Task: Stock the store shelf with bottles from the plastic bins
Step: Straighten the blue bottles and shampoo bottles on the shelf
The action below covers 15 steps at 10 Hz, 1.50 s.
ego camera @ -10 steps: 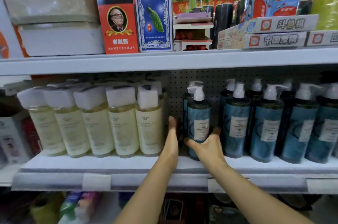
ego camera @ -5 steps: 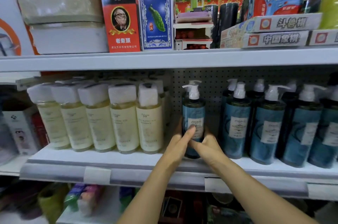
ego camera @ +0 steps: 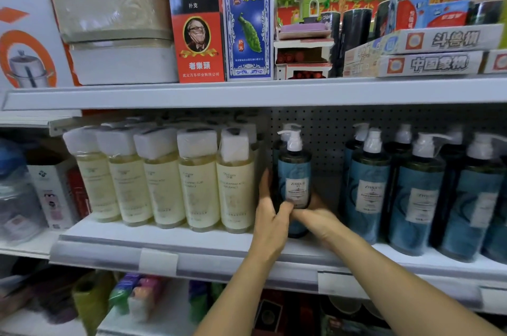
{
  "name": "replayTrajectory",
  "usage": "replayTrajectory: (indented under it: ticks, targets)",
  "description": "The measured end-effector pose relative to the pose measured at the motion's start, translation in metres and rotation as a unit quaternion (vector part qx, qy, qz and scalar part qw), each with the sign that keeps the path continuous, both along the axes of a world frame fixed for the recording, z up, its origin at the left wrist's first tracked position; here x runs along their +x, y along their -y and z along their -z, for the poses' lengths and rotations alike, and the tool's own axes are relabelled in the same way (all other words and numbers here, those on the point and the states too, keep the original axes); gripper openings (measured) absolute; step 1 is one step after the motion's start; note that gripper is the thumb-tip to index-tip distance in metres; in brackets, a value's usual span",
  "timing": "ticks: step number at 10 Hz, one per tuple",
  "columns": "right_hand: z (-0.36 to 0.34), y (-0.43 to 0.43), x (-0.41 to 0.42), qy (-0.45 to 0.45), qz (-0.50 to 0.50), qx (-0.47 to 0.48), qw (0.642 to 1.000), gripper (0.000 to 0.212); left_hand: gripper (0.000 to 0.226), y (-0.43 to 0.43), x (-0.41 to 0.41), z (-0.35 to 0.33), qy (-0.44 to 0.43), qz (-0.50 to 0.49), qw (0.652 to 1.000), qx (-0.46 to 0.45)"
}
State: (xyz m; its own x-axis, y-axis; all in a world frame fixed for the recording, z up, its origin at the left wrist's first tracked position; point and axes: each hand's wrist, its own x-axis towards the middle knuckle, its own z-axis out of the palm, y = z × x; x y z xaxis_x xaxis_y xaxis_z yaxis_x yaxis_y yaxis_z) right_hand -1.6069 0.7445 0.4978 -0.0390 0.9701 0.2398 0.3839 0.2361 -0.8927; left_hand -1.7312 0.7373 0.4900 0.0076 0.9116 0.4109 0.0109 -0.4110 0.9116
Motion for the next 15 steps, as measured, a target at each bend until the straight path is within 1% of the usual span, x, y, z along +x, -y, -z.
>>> replayTrajectory:
  ticks: [1, 2, 3, 4, 5, 6, 7, 8, 9, 10, 11, 12, 13, 14, 15]
  targets:
    - [-0.014, 0.004, -0.012, -0.172, -0.050, -0.053, 0.982, 0.037, 0.075, -0.001, 0.000, -0.001, 0.004, -0.003, 1.000, 0.003]
    - [-0.011, 0.000, -0.012, -0.106, -0.011, -0.015, 0.994, 0.046, 0.069, -0.003, -0.001, -0.002, 0.011, 0.001, 1.000, -0.017]
    - [-0.002, -0.006, -0.017, -0.107, -0.001, -0.039, 0.993, 0.063, 0.063, -0.005, -0.002, -0.003, 0.018, -0.005, 0.999, -0.045]
    - [0.000, -0.005, -0.023, -0.112, 0.034, -0.028, 0.993, 0.060, 0.045, -0.009, -0.001, -0.004, 0.026, 0.005, 0.996, -0.086]
    - [0.000, -0.004, -0.030, -0.154, 0.062, -0.062, 0.984, 0.071, 0.028, -0.009, 0.002, -0.005, 0.044, 0.012, 0.992, -0.119]
    - [-0.003, -0.001, -0.033, -0.134, 0.062, -0.075, 0.986, 0.074, 0.019, -0.003, 0.002, -0.007, 0.041, 0.024, 0.990, -0.131]
    - [-0.005, 0.001, -0.029, -0.110, 0.059, -0.065, 0.990, 0.067, 0.030, -0.002, 0.002, -0.007, 0.027, 0.018, 0.993, -0.113]
    - [-0.002, 0.001, -0.025, -0.073, 0.053, -0.040, 0.995, 0.061, 0.064, -0.003, 0.000, -0.007, 0.007, 0.016, 0.995, -0.099]
    - [-0.006, 0.002, -0.027, -0.116, 0.032, -0.071, 0.990, 0.064, 0.059, -0.002, 0.000, -0.008, 0.001, 0.008, 0.995, -0.104]
    - [-0.008, 0.002, -0.030, -0.079, 0.040, -0.076, 0.993, 0.078, 0.057, -0.001, 0.000, -0.007, 0.004, 0.004, 0.994, -0.109]
    - [-0.005, 0.004, -0.029, -0.036, 0.046, -0.066, 0.996, 0.080, 0.056, 0.001, 0.001, -0.008, -0.003, -0.001, 0.994, -0.107]
    - [-0.001, 0.013, -0.027, -0.014, 0.060, -0.043, 0.997, 0.083, 0.055, 0.006, 0.000, -0.009, -0.010, -0.011, 0.998, -0.069]
    - [0.001, 0.034, -0.021, -0.016, 0.069, -0.002, 0.997, 0.083, 0.064, 0.015, -0.001, -0.003, -0.034, -0.026, 0.999, -0.007]
    - [0.003, 0.052, -0.012, 0.006, 0.127, 0.066, 0.990, 0.066, 0.062, 0.028, 0.004, 0.005, -0.077, -0.137, 0.983, 0.098]
    - [0.007, 0.067, 0.001, 0.010, 0.183, 0.168, 0.968, 0.048, 0.048, 0.038, 0.023, 0.011, -0.083, -0.166, 0.952, 0.242]
